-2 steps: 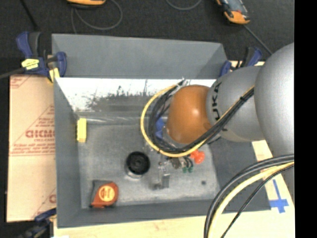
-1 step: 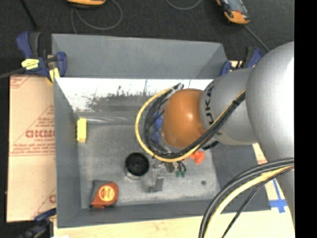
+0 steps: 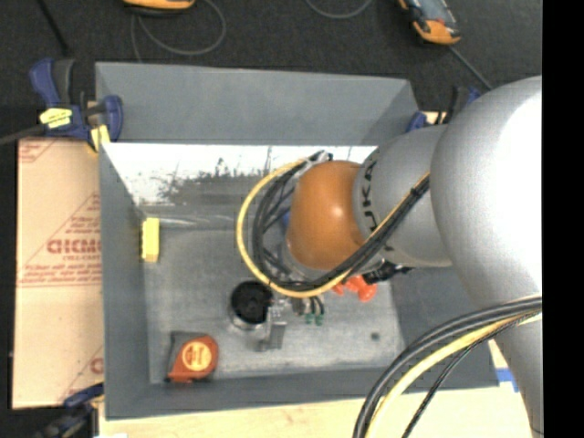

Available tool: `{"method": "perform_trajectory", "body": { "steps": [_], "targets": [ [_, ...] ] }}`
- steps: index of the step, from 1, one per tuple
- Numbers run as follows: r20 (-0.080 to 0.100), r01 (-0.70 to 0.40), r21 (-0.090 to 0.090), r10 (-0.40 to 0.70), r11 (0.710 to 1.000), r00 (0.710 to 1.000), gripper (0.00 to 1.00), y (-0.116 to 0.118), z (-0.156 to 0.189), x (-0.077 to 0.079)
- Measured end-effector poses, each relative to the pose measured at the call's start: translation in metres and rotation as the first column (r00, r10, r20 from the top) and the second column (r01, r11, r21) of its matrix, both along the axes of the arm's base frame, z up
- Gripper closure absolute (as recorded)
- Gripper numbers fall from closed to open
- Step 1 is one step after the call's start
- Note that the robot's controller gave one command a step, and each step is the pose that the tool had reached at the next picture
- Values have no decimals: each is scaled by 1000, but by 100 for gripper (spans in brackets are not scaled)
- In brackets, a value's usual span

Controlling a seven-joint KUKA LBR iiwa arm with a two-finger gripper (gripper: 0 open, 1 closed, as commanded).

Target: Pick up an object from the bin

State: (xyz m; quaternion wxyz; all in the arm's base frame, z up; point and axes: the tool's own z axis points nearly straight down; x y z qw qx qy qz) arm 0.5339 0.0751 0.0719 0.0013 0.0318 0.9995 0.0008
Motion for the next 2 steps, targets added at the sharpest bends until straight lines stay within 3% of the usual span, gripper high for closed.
{"method": "perform_trajectory", "body": {
  "steps": [1,2],
  "targets": [
    [0,-107,-2,107,994,994,100,5,-2,-18],
    [-1,-106,-2,106,994,994,0,5,-2,-18]
  ]
}}
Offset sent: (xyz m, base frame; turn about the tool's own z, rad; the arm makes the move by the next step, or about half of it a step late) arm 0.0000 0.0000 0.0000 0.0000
